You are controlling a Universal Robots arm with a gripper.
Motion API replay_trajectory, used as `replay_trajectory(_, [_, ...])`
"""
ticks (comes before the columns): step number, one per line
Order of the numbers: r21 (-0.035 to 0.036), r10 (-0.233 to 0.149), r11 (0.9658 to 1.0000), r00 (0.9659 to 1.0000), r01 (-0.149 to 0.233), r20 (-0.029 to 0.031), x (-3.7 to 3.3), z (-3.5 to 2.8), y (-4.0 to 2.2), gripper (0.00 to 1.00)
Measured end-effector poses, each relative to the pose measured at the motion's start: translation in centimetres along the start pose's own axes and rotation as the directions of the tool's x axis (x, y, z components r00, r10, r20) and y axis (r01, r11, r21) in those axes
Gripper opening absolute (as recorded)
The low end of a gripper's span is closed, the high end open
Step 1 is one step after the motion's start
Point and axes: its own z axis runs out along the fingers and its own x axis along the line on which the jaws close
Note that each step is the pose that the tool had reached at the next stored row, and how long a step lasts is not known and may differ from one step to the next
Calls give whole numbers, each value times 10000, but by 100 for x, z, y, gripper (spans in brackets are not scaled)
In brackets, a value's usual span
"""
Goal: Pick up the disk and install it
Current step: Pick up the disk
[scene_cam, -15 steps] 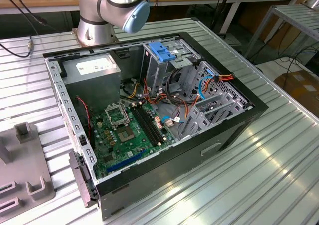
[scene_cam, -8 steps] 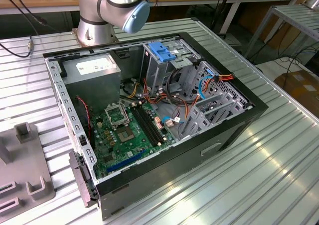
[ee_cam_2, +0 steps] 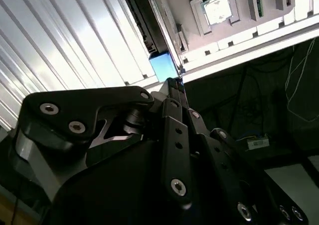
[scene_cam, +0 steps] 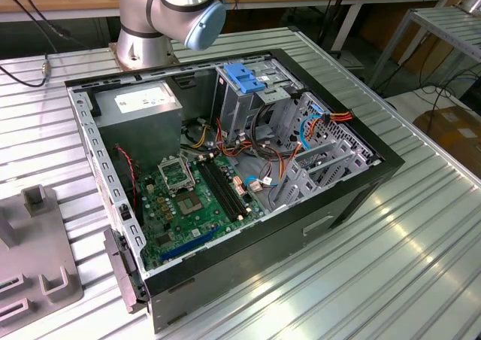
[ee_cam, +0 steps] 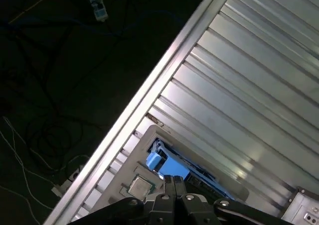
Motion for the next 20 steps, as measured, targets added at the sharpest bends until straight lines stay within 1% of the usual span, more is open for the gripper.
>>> replay_trajectory(1, [-8,-364,9993,9993,364,-16,0,1,0,10])
replay_trajectory(2, [-18,-816,9967,9967,816,-35,0,2,0,10])
replay_trajectory(3, [-27,-1179,9930,9930,1179,-49,0,4,0,10])
replay_trajectory(5, [-36,-1545,9880,9880,1545,-66,0,4,0,10])
replay_trajectory(6, [-46,-1889,9820,9820,1889,-80,0,4,0,10])
replay_trajectory(7, [-53,-2113,9774,9774,2112,-89,0,4,0,10])
replay_trajectory(8, [-58,-2281,9736,9736,2280,-95,0,4,0,10])
replay_trajectory(9, [-65,-2495,9684,9683,2494,-104,0,5,0,10])
replay_trajectory(12, [-80,-2975,9547,9547,2974,-121,0,6,0,10])
replay_trajectory(13, [-89,-3211,9470,9469,3210,-131,0,6,0,10])
replay_trajectory(14, [-93,-3347,9423,9422,3346,-136,0,6,-1,10])
replay_trajectory(15, [-101,-3572,9340,9339,3570,-144,0,6,-1,10])
replay_trajectory(17, [-114,-3909,9204,9203,3908,-156,0,7,-1,10])
replay_trajectory(19, [-131,-4334,9012,9010,4332,-170,0,7,-1,10])
replay_trajectory(20, [-135,-4437,8962,8960,4435,-174,0,7,0,10])
